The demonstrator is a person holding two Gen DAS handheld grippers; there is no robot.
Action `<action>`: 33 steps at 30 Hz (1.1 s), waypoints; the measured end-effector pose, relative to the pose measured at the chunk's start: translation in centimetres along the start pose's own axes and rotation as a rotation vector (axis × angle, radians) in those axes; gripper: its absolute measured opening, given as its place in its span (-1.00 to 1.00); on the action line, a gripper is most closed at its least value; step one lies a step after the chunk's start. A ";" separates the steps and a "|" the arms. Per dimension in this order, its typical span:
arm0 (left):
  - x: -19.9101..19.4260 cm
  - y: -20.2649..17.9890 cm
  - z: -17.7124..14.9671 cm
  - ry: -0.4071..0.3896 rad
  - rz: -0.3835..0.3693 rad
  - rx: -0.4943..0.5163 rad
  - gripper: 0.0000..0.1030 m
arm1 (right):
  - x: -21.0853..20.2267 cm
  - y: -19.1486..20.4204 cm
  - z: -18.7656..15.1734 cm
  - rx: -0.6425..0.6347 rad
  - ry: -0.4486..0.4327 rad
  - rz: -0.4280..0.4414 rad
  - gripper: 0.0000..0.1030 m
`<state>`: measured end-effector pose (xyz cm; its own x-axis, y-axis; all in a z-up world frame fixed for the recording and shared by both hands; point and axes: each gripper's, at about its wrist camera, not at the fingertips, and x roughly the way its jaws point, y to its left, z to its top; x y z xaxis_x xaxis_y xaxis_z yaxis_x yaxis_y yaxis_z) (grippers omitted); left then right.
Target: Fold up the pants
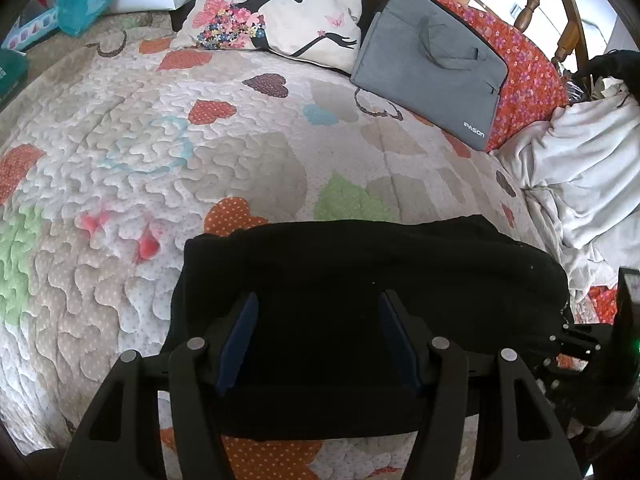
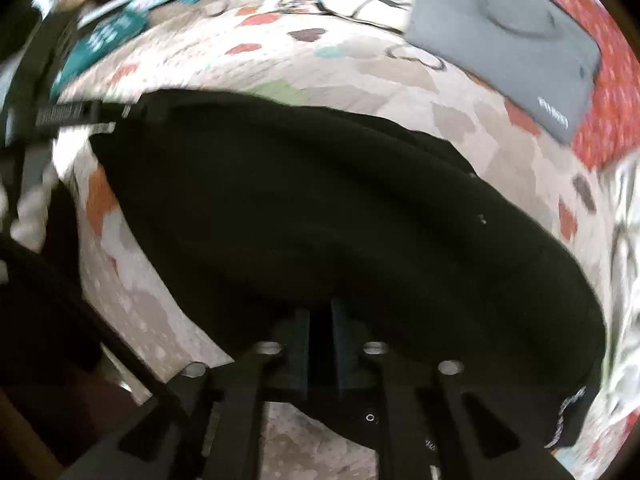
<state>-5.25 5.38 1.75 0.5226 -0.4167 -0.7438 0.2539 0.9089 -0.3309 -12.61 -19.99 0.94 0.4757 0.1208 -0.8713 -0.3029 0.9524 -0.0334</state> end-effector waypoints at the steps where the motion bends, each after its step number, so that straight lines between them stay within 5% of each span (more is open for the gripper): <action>1: 0.0 0.0 0.0 -0.002 -0.002 -0.002 0.20 | -0.5 0.1 0.2 0.026 -0.008 0.020 -0.86; 9: -1.1 0.7 0.3 -0.031 -0.028 -0.036 0.20 | -3.8 0.0 -1.7 0.173 -0.011 0.226 -0.94; 14: -1.2 1.2 0.4 -0.025 -0.028 -0.060 0.20 | -2.6 2.0 -3.4 0.099 0.064 0.140 -0.92; 15: -1.2 1.2 0.4 -0.027 -0.026 -0.057 0.20 | -3.0 2.5 -3.3 0.067 0.035 0.096 -0.85; 17: -1.4 0.9 0.3 -0.029 -0.024 -0.042 0.20 | -3.6 3.1 -2.8 0.024 -0.013 0.038 -0.15; 20: -1.1 0.2 0.1 -0.019 -0.028 -0.018 0.20 | -3.7 4.3 -1.6 -0.080 -0.076 -0.001 0.14; 23: -0.9 -0.4 -0.1 -0.012 -0.021 0.015 0.20 | -1.9 4.8 -0.3 -0.139 -0.070 -0.034 0.06; 24: -0.9 -0.5 -0.1 -0.013 -0.016 0.020 0.20 | -1.1 4.7 0.1 -0.144 -0.069 -0.065 -0.12; 25: -0.9 -0.6 -0.2 -0.018 -0.006 0.024 0.20 | -0.4 4.2 0.4 -0.129 -0.059 -0.077 -0.77; 26: -1.0 -0.6 -0.2 -0.021 -0.004 0.023 0.20 | 0.2 3.7 0.7 -0.096 -0.041 -0.070 -0.86; 33: -1.9 -3.1 0.1 -0.005 -0.067 0.047 0.20 | -2.4 1.5 -0.5 0.114 -0.043 0.108 -0.87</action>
<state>-6.97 3.34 4.25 0.5070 -0.4769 -0.7180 0.3261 0.8772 -0.3524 -14.64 -18.99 2.78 0.4811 0.2336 -0.8450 -0.2592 0.9586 0.1175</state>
